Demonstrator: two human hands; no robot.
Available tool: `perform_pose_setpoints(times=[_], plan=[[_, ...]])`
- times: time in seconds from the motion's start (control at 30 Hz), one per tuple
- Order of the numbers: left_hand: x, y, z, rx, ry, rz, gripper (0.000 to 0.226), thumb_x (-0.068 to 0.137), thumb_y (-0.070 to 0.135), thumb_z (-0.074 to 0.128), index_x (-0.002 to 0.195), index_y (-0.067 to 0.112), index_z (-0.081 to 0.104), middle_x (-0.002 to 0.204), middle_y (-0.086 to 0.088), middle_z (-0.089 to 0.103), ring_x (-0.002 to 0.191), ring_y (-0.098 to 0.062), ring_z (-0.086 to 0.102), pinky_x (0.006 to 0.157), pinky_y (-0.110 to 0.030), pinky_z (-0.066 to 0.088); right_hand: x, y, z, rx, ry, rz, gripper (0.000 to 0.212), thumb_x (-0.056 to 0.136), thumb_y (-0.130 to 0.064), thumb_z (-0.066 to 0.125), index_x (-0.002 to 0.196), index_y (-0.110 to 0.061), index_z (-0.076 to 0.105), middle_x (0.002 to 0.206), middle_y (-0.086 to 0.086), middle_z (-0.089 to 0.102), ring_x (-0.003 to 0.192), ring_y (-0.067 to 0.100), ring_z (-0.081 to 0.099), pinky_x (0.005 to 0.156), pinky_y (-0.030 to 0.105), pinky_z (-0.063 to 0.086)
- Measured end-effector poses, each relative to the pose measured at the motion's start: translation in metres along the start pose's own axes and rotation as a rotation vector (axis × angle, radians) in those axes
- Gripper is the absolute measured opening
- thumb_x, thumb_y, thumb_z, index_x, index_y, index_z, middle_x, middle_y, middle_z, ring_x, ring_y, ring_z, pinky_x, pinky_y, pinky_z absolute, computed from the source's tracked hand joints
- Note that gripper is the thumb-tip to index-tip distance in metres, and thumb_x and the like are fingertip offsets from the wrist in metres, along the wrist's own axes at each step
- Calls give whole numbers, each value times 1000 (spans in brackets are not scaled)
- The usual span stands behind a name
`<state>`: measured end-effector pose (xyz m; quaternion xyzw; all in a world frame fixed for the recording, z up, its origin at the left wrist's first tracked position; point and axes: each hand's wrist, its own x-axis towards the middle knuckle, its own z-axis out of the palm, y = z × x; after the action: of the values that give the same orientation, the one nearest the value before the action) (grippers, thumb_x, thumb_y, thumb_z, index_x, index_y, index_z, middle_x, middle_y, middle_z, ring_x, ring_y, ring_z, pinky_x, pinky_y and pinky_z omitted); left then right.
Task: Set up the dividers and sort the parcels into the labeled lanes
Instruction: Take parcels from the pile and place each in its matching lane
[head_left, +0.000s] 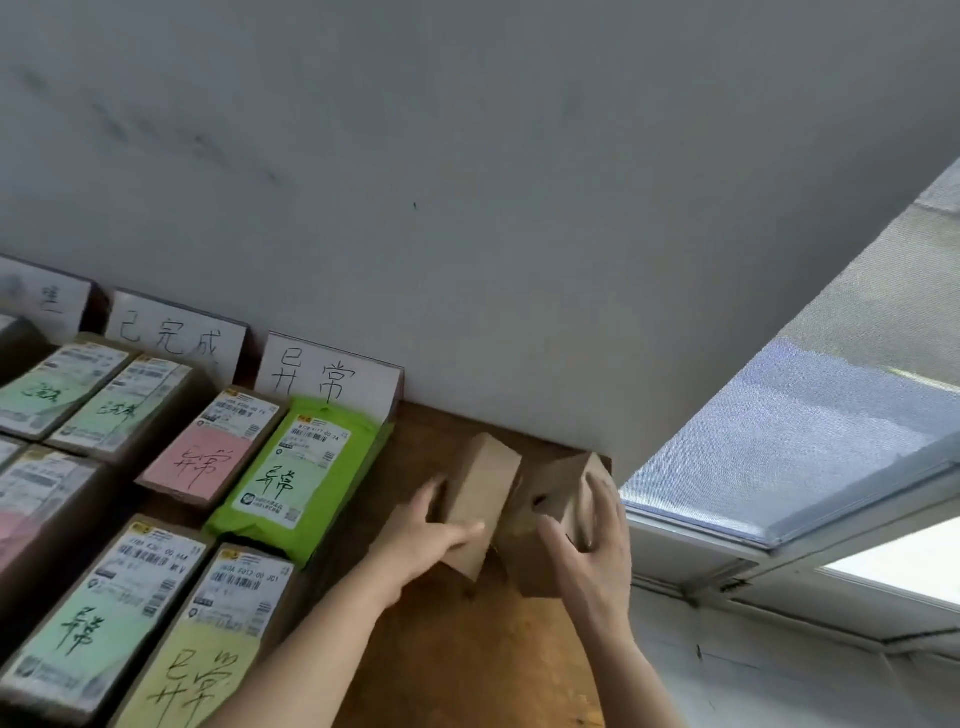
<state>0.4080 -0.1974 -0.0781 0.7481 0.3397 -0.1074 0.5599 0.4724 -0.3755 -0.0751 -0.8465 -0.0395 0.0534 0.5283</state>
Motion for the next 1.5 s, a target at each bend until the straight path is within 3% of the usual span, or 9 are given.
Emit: perform_pose_setpoints(times=[0.27,0.4,0.53,0.67,0.77,0.87,1.07,1.23,1.5], plan=[[-59,-63,6,-1226,-285,-249,29,96,20,47,122,30,58,111,-20,71,100,-44,65,77,-71,45,-48,34,-24,868,93,621,39,90,-21,49,125,-31,64,115,12,69,102,34,68,76,50,55],[-71,-72,21,-1057,-118,-274,35,105,17,37,129,38,49,117,-9,64,108,-39,60,88,-69,43,-53,90,-12,804,-47,688,38,84,-32,54,114,-54,63,121,1,69,107,27,68,89,54,55],[-82,-63,34,-791,34,-271,52,98,50,49,145,34,37,141,-2,48,127,-32,47,97,-60,45,-84,32,-23,485,-82,639,23,97,-14,49,103,-20,70,93,9,73,75,19,68,61,30,52],[-89,-61,48,-486,86,-140,95,77,50,77,152,31,21,144,-2,46,124,-26,48,91,-48,51,-96,8,-28,310,-256,518,42,93,-52,57,114,-16,60,93,-1,67,86,15,63,89,39,49],[-89,-64,52,-405,159,-104,86,79,30,80,147,24,27,134,-4,54,115,-23,54,92,-45,53,-101,8,-25,314,-360,533,79,70,-49,79,137,-21,47,106,-1,69,89,9,63,75,27,47],[-93,-69,48,-438,211,-113,77,82,25,75,145,21,31,123,-3,57,103,-20,57,77,-38,55,-108,4,-36,303,-404,528,58,77,-31,78,130,-28,54,97,-2,74,85,11,69,62,24,48],[-110,-71,36,-359,393,-40,60,85,26,71,138,20,45,118,1,54,100,-18,55,91,-38,51,-80,-17,-73,-242,-653,274,71,49,-39,79,117,-40,62,118,1,61,98,18,65,76,29,58],[-115,-56,35,-210,447,85,64,90,31,66,146,20,37,141,-5,46,121,-19,48,99,-35,43,-65,-51,-70,-532,-839,-27,50,75,-27,78,122,-33,65,130,-19,37,118,4,49,92,21,49],[-109,-50,43,-153,383,64,65,91,36,65,147,18,37,146,-6,43,131,-23,45,102,-37,41,-71,-17,-33,-797,-73,-137,71,79,-59,69,140,-35,41,150,-4,33,137,19,35,105,36,34]])
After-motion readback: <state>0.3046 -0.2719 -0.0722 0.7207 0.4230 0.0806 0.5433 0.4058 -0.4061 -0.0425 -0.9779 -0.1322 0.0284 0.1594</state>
